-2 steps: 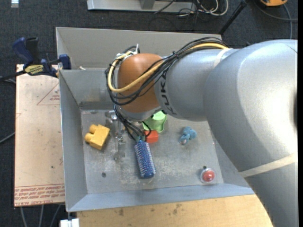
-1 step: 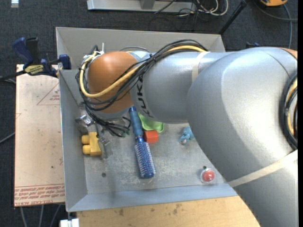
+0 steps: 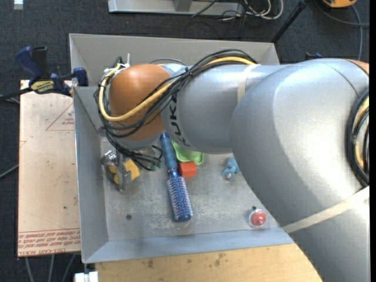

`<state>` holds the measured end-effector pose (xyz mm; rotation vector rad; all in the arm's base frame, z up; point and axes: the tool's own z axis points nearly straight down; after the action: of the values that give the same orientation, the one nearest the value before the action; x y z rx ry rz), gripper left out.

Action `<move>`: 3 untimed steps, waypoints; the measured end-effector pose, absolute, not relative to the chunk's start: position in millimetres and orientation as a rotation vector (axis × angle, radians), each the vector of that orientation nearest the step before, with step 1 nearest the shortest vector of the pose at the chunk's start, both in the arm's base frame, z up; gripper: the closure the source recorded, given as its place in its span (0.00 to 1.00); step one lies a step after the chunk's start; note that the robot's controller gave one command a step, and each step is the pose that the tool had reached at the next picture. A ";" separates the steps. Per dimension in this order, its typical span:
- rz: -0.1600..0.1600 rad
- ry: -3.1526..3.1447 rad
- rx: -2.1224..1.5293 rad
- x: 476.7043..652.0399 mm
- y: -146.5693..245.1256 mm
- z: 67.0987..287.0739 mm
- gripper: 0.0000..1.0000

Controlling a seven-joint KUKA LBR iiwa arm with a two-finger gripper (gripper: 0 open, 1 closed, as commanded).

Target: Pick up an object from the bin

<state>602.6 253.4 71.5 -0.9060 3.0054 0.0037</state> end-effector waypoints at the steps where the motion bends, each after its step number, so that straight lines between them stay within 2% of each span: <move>1: -0.003 2.792 -1.419 622.5 210.2 142.8 1.00; 2: 0.003 3.031 -0.801 649.9 209.9 161.9 1.00; 3: 0.005 3.110 -0.425 651.1 232.9 140.9 1.00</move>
Offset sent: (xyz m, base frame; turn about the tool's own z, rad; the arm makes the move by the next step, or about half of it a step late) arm 0.0171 -0.0421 0.0685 -0.3608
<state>651.1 232.9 140.9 -0.4248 3.1101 0.0045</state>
